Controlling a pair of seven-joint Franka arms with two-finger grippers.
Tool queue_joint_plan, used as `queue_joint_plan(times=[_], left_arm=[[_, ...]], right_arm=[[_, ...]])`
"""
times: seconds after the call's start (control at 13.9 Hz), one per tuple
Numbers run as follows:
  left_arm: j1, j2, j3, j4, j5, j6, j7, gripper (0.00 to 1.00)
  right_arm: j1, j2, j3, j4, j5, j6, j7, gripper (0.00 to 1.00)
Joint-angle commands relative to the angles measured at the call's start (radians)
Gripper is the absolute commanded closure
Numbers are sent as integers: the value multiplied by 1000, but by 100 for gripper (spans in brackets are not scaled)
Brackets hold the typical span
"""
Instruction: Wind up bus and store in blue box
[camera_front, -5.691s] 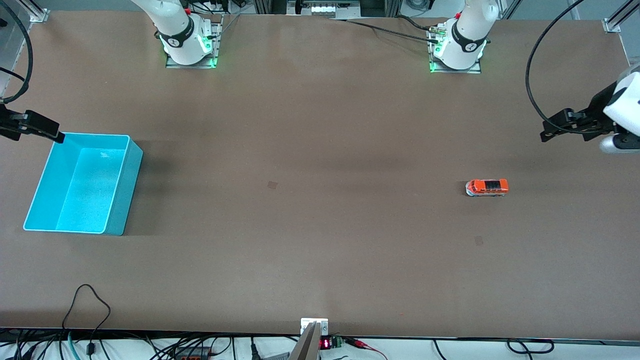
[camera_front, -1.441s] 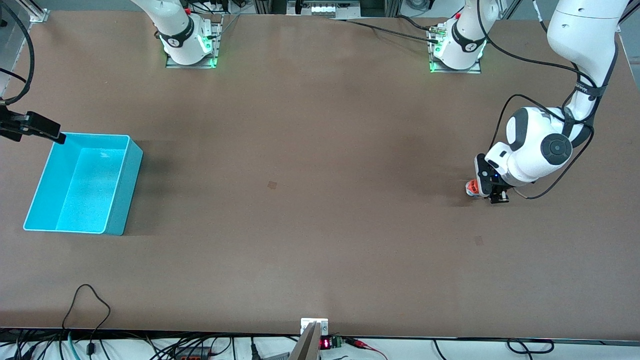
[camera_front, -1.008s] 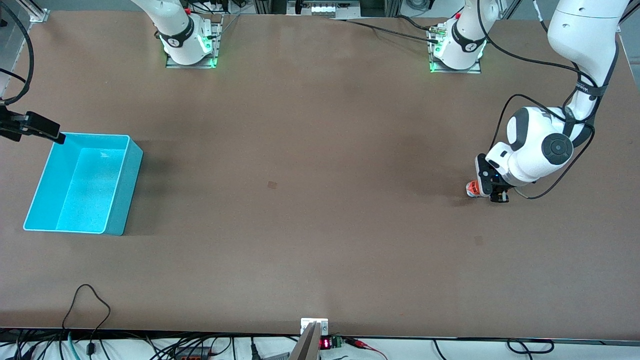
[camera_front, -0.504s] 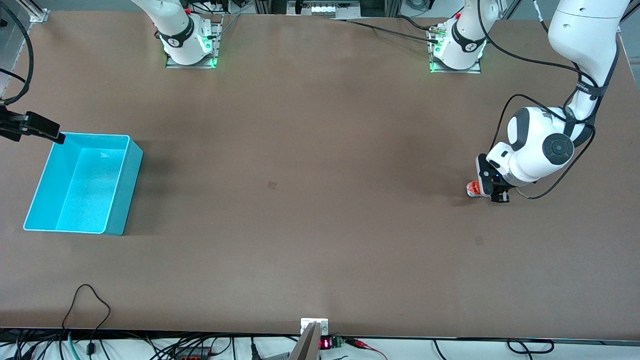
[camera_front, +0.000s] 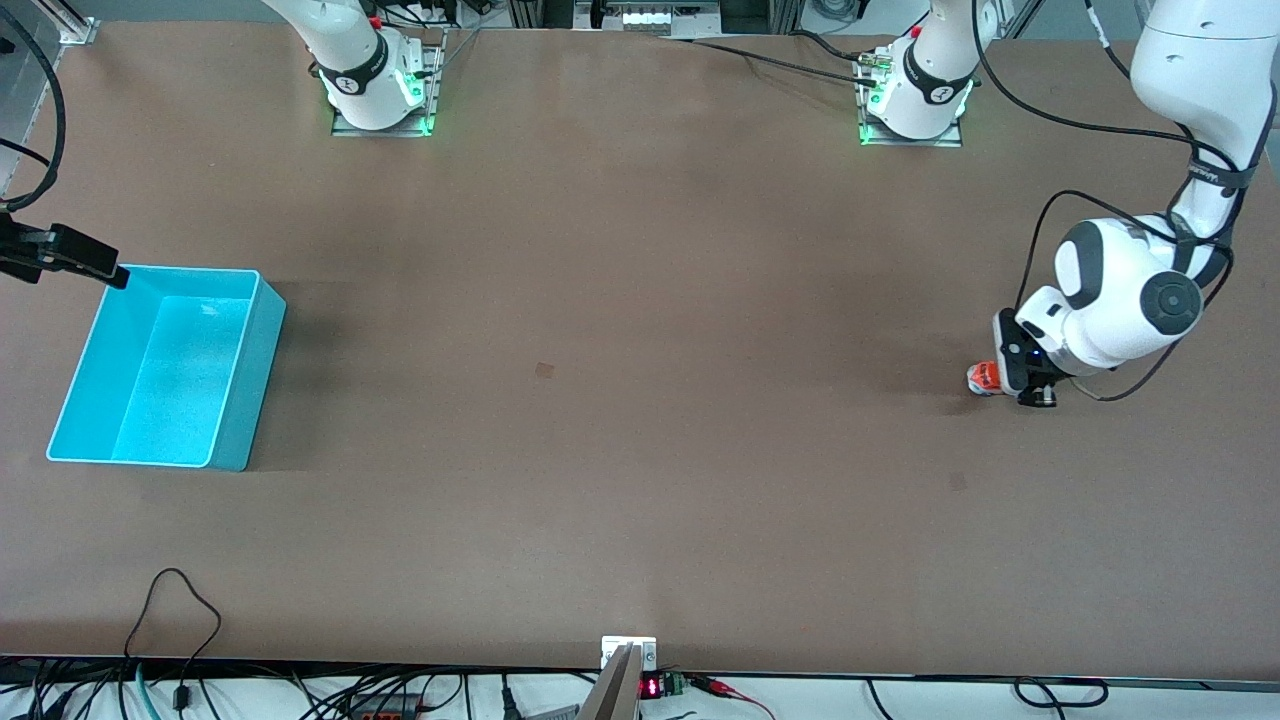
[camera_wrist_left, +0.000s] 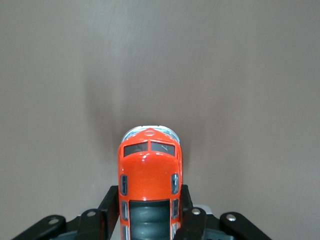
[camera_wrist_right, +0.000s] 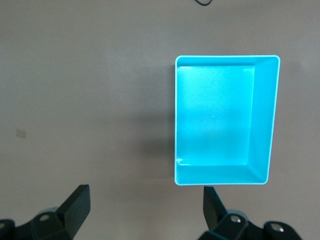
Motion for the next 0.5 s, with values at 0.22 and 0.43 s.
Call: queue_joint_plan(times=[0.22,0.43], left_arm=[[140,187,-1,116,19,31,147,59],[162,194,-3,130,24,31,233,59]], right_arm=[[-6,3,-3,11,43,-1,-2,0],[-6,3,-3,11,43,-1,-2,0]])
